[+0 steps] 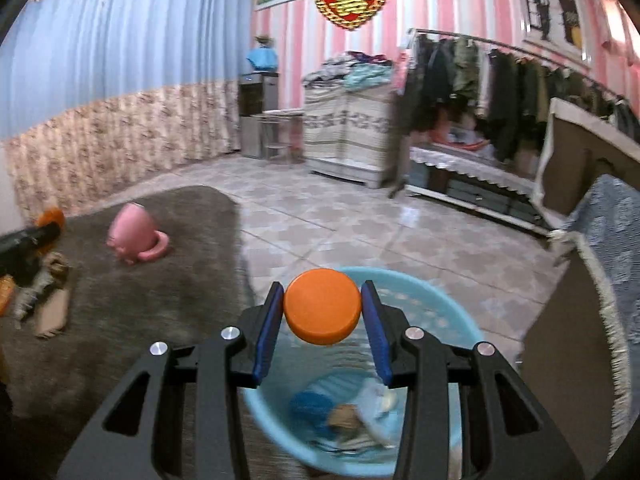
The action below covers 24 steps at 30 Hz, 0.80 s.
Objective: Collect trash
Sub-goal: 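Carry the orange peel and orange lid over the blue basket with both tools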
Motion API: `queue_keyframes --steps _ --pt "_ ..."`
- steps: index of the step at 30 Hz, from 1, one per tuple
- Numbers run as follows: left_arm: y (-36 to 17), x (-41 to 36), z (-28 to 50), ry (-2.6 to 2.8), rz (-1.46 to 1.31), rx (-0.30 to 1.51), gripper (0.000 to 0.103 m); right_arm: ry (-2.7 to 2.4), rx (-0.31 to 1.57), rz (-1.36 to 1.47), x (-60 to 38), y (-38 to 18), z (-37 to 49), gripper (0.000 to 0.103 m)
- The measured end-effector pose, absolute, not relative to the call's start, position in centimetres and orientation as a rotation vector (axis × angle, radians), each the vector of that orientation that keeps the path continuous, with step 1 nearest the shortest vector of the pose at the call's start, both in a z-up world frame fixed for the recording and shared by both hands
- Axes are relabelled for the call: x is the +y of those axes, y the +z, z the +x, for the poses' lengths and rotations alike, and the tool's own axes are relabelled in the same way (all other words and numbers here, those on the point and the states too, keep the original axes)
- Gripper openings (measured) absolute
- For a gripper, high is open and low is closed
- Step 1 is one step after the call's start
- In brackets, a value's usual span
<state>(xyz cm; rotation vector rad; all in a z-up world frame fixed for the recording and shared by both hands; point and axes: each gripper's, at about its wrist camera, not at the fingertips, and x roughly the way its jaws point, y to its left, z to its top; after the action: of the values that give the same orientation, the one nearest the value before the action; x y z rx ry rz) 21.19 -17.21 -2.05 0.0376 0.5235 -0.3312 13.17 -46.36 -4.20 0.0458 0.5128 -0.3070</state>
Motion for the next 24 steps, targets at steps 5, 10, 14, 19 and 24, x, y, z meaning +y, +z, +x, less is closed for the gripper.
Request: queue_keyframes --steps 5,10,14,19,24 --pt "-2.0 -21.4 20.6 -0.405 0.06 0.506 0.032 -0.377 0.529 0.047 -49.0 -4.9 12.6 0.04" --pt "-1.9 -25.7 19.8 -0.476 0.082 0.48 0.032 -0.412 0.542 0.06 -50.8 -5.7 12.8 0.04" --pt "-2.2 -28.6 19.8 -0.521 0.087 0.475 0.032 -0.425 0.561 0.087 -52.5 -6.5 12.7 0.04" --pt "-3.2 -31.4 19.8 -0.556 0.109 0.482 0.032 -0.462 0.54 0.152 -54.4 -6.6 11.8 0.04" --pt "-4.2 -34.0 20.5 -0.607 0.109 0.508 0.032 -0.477 0.538 0.192 -55.6 -7.5 11.4 0.04"
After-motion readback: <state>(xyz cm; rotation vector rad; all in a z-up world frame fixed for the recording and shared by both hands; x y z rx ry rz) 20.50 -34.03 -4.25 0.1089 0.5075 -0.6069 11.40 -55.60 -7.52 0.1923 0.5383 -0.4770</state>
